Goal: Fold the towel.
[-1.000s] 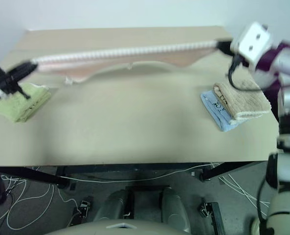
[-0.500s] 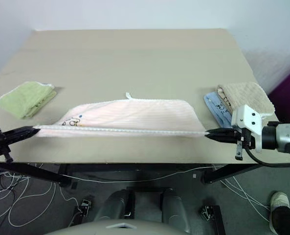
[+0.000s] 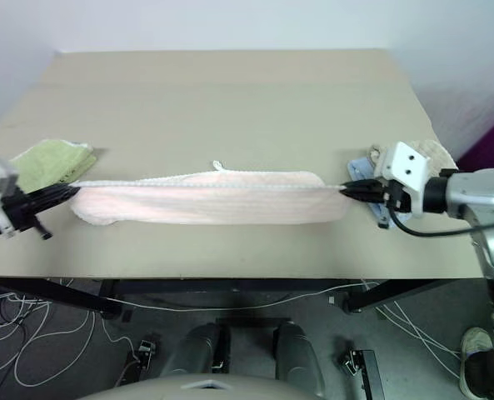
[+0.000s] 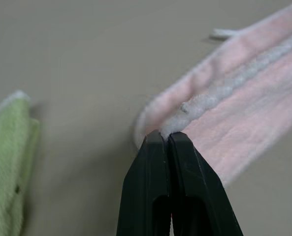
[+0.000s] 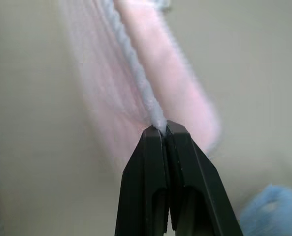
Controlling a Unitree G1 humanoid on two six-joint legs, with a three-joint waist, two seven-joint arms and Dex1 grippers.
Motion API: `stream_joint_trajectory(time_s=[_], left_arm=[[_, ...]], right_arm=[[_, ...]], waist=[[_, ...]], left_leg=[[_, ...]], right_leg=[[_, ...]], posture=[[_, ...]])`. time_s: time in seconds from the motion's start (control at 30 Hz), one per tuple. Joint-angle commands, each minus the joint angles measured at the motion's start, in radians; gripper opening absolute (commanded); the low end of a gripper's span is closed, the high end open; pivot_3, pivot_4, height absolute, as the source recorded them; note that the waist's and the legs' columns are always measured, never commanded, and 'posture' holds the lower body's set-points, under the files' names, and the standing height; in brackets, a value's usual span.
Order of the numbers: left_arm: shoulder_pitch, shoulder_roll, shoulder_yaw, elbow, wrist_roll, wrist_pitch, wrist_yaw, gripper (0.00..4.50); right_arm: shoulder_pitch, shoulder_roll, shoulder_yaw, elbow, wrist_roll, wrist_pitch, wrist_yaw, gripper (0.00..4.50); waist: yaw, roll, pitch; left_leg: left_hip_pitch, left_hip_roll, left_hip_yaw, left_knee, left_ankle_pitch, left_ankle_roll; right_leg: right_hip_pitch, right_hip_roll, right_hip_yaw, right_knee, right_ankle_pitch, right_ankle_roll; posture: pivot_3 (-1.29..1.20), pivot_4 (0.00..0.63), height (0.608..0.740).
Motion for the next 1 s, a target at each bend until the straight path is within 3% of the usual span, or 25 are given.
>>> stream_joint_trajectory(time_s=[0.03, 0.47, 0.5, 0.63, 0.93, 0.97, 1.0], left_arm=[[-0.085, -0.011, -0.056, 0.118, 0.097, -0.11, 0.05, 0.0], [-0.318, -0.085, -0.225, 0.454, 0.269, -0.303, 0.111, 0.0], [-0.324, -0.088, -0.229, 0.468, 0.274, -0.312, 0.114, 0.22], [-0.333, -0.096, -0.231, 0.489, 0.265, -0.304, 0.102, 1.33], [-0.294, -0.09, -0.183, 0.463, 0.256, -0.304, 0.184, 4.36], [-0.287, -0.089, -0.168, 0.456, 0.245, -0.298, 0.196, 4.5], [-0.277, -0.088, -0.15, 0.443, 0.235, -0.299, 0.212, 4.5]], right_arm=[[-0.087, 0.039, 0.052, 0.129, -0.089, -0.091, -0.024, 0.02], [-0.359, 0.218, 0.162, 0.641, -0.282, -0.353, -0.125, 0.02], [-0.369, 0.225, 0.162, 0.663, -0.287, -0.362, -0.127, 0.0], [-0.385, 0.241, 0.155, 0.712, -0.292, -0.384, -0.121, 0.99], [-0.373, 0.207, 0.084, 0.671, -0.281, -0.409, -0.229, 4.11], [-0.362, 0.198, 0.059, 0.634, -0.264, -0.396, -0.243, 4.45], [-0.344, 0.19, 0.033, 0.587, -0.241, -0.372, -0.248, 4.45]], waist=[[-0.001, 0.0, 0.0], [-0.005, 0.0, 0.0], [-0.005, 0.0, 0.0], [-0.004, 0.0, 0.0], [-0.005, 0.0, 0.0], [-0.005, 0.0, 0.0], [-0.005, 0.0, 0.0]], left_leg=[[-0.001, 0.0, 0.0, 0.0, 0.0, 0.0], [-0.002, 0.0, 0.001, 0.001, 0.0, 0.0], [-0.002, 0.0, 0.001, 0.001, 0.0, 0.0], [-0.002, 0.0, 0.001, 0.001, 0.001, 0.0], [-0.002, 0.0, 0.001, 0.001, 0.001, 0.0], [-0.002, 0.0, 0.001, 0.001, 0.001, 0.0], [-0.002, 0.0, 0.001, 0.001, 0.001, 0.0]], right_leg=[[-0.001, 0.0, 0.0, 0.0, 0.0, 0.0], [-0.003, 0.004, 0.001, 0.002, 0.0, 0.0], [-0.003, 0.004, 0.001, 0.002, 0.0, 0.0], [-0.003, 0.005, 0.001, 0.002, 0.0, 0.0], [-0.003, 0.004, 0.001, 0.003, 0.0, 0.0], [-0.003, 0.004, 0.001, 0.003, 0.0, 0.0], [-0.003, 0.004, 0.001, 0.003, 0.0, 0.0]], posture=[[0.0, 0.15, 0.74], [0.0, 0.15, 0.74], [0.0, 0.15, 0.74], [0.0, 0.15, 0.74], [0.0, 0.15, 0.74], [0.0, 0.15, 0.74], [0.0, 0.15, 0.74]])
